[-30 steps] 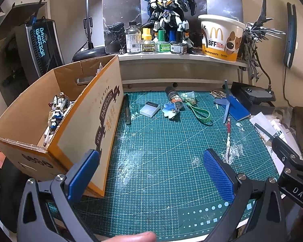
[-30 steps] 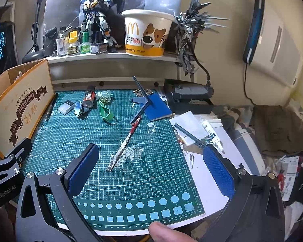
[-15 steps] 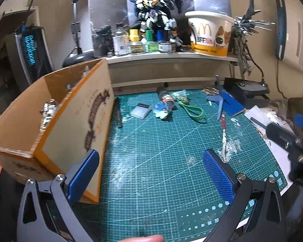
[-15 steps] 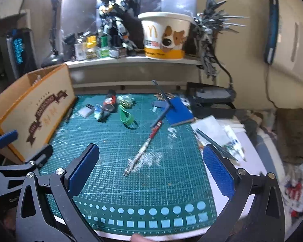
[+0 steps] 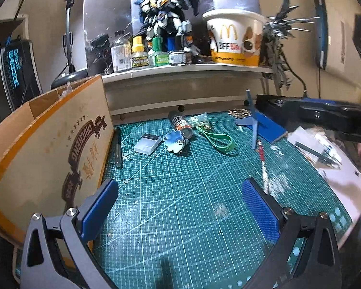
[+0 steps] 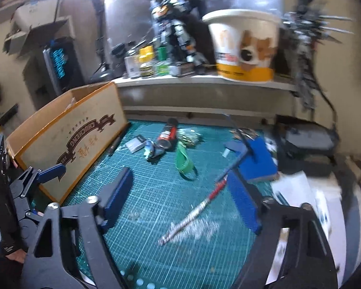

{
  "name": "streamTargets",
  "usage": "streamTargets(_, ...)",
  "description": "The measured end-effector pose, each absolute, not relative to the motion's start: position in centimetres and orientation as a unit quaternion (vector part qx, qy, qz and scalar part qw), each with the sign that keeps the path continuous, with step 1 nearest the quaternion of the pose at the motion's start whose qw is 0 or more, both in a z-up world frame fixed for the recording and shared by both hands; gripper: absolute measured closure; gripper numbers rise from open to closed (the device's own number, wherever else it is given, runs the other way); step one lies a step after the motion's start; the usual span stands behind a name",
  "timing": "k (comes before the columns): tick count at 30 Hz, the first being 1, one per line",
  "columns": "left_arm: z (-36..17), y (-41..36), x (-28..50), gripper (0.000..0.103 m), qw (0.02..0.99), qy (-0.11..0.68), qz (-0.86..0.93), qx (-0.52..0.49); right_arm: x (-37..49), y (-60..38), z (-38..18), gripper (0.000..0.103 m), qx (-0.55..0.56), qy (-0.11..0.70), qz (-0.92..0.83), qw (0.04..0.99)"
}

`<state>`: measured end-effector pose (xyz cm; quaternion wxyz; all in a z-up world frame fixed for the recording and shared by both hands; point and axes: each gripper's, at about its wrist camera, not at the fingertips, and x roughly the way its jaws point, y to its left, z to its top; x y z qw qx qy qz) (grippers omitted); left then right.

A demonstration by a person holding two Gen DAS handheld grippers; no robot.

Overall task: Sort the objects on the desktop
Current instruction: 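Reach the right gripper down and close it on the white plastic case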

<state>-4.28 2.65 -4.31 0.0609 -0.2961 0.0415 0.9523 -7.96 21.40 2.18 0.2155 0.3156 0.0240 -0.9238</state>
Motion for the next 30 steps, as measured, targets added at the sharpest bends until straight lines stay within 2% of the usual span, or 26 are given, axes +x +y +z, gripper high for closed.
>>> streamTargets(5, -5.1, 2.9, -6.7, 0.004, 0.017, 0.044, 0.958, -0.284, -11.9, 17.5, 2.0, 0.030, 0.300, 0.112, -0.898, 0.302)
streamTargets(8, -6.0, 2.4, -8.8, 0.023, -0.001, 0.033, 0.956, -0.291, -15.4, 14.4, 1.3, 0.030, 0.320, 0.155, -0.862, 0.360)
streamTargets(10, -6.5, 1.8, -10.4, 0.041, 0.001, 0.020, 0.950, -0.313, -17.8, 12.1, 0.5, 0.030, 0.342, 0.178, -0.838, 0.385)
streamTargets(12, -6.9, 1.2, -11.7, 0.047, 0.003, 0.003, 0.943, -0.333, -20.0, 9.8, -0.4, 0.030, 0.363, 0.202, -0.813, 0.409)
streamTargets(18, -6.7, -0.6, -13.6, 0.045, -0.047, -0.012, 0.939, -0.341, -24.4, 3.1, -5.4, 0.032, 0.419, 0.272, -0.747, 0.438)
streamTargets(21, -7.1, -1.6, -13.9, 0.041, -0.053, -0.031, 0.930, -0.363, -25.6, 1.5, -7.3, 0.032, 0.438, 0.273, -0.736, 0.437)
streamTargets(25, -7.0, -1.2, -13.5, 0.038, -0.047, -0.020, 0.925, -0.378, -26.5, 1.0, -9.0, 0.032, 0.451, 0.271, -0.736, 0.427)
streamTargets(29, -6.7, -1.5, -13.5, 0.038, -0.044, -0.024, 0.924, -0.380, -26.4, 1.3, -9.4, 0.039, 0.457, 0.250, -0.744, 0.419)
streamTargets(30, -6.8, -1.6, -13.4, 0.038, -0.044, -0.024, 0.923, -0.382, -26.4, 1.2, -9.2, 0.055, 0.458, 0.250, -0.744, 0.418)
